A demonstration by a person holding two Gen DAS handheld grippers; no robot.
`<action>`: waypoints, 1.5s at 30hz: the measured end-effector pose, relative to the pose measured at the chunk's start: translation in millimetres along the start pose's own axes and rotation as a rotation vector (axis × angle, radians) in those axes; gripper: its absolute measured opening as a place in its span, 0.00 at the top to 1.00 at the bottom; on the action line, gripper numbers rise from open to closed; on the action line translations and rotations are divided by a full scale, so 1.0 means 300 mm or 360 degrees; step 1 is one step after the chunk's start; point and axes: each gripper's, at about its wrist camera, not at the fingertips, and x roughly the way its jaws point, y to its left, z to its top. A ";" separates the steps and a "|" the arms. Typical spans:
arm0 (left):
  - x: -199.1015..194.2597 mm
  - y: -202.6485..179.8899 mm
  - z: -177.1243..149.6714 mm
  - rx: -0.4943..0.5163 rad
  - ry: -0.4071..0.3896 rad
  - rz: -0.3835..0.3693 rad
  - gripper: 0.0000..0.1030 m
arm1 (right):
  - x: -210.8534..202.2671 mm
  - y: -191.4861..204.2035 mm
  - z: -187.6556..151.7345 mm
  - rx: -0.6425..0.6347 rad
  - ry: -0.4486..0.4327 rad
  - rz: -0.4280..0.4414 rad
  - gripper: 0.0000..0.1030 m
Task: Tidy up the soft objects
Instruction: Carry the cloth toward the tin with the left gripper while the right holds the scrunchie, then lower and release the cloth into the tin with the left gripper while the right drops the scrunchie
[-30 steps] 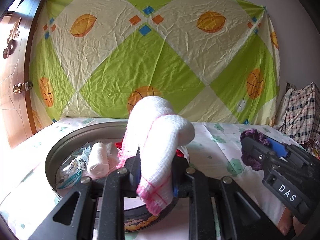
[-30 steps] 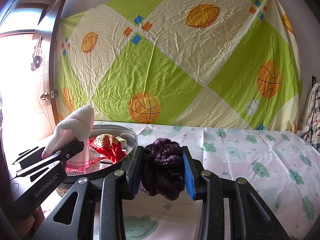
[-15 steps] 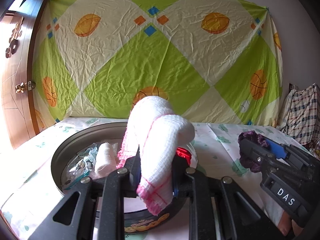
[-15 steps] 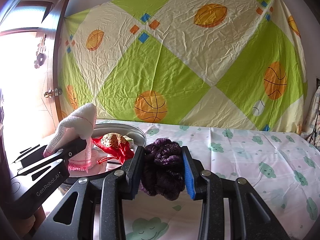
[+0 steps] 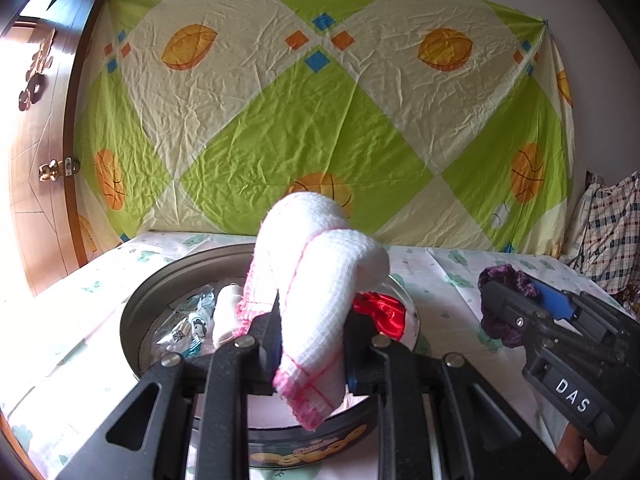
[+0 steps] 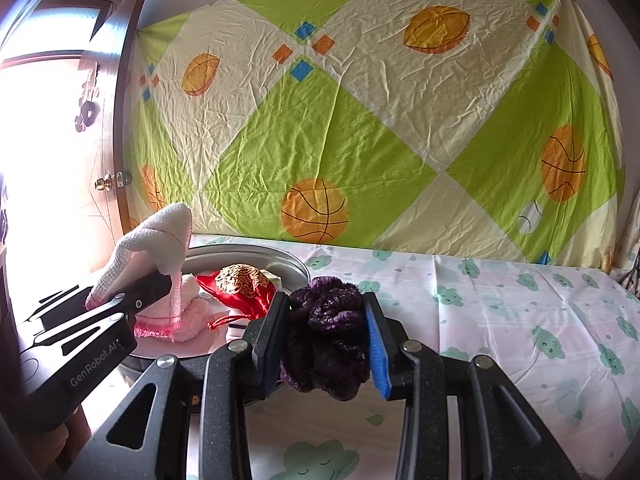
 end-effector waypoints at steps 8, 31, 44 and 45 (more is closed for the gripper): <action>-0.005 0.046 0.037 0.0003 0.0003 0.0017 0.80 | 0.029 0.026 0.010 -0.0006 0.0038 0.0051 0.62; 0.226 0.215 0.128 0.0020 0.0414 0.0073 0.80 | 0.360 0.145 0.224 0.0029 0.0280 0.0277 0.61; 0.249 0.228 0.094 0.0014 0.0501 0.0069 0.57 | 0.446 0.223 0.157 -0.0056 0.0429 0.0327 0.52; 0.245 0.227 0.092 0.0015 0.0499 0.0069 0.56 | 0.441 0.225 0.154 -0.0063 0.0427 0.0320 0.48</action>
